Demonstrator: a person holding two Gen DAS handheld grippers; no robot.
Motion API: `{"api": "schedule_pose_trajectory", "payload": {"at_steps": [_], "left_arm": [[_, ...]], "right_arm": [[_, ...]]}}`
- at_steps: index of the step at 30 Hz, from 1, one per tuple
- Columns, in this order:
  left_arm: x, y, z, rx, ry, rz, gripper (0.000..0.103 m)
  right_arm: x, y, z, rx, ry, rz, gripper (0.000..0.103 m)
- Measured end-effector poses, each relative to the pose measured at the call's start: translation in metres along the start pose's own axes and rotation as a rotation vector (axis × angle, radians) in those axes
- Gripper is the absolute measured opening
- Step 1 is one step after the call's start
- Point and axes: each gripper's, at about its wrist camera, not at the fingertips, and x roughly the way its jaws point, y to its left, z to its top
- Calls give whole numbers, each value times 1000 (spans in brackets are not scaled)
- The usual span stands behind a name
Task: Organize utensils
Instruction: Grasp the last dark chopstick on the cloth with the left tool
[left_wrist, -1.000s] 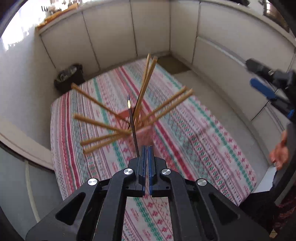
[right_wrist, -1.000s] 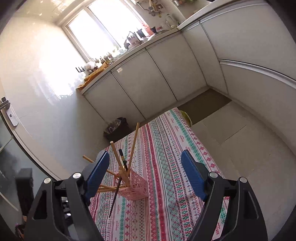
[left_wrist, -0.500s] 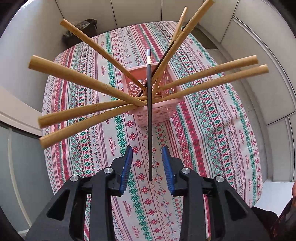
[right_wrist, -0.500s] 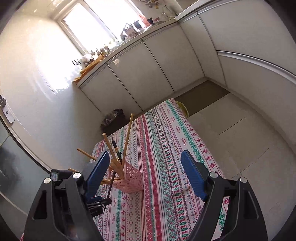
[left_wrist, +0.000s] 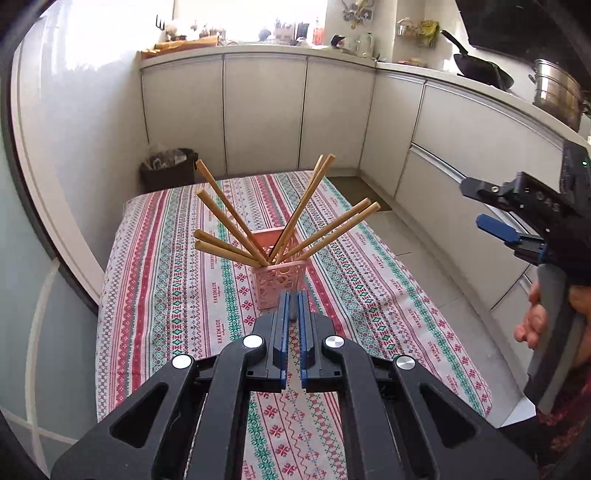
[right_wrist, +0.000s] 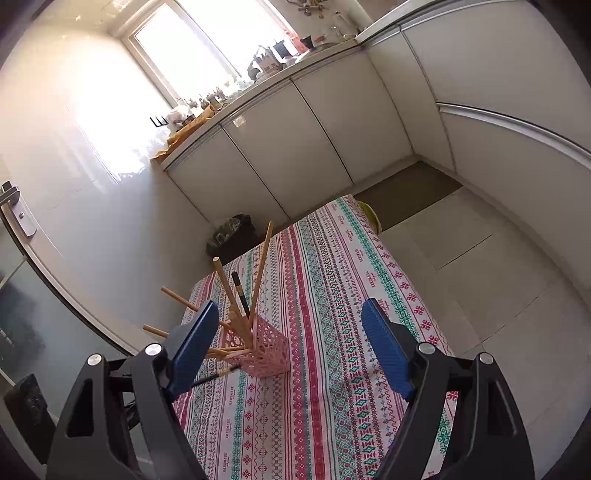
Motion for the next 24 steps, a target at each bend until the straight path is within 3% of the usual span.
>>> {"api": "schedule_pose_trajectory", "payload": {"at_steps": [8,17,21,24], "left_arm": [[-26,-7,7,50,-14,15,2],[-39,-5,24,-9,-61,-42,0],[-13,-5,27,-26,89,-96,0],[39,-7,4,-5,360,-143,3]], "right_arm": [[-4,-2,-8,15,33,28,78],[-5,-9,-8,26,45,28,80],[-7,-14,-6,35,46,20,80],[-7,-20,-4,47,53,10,81]]}}
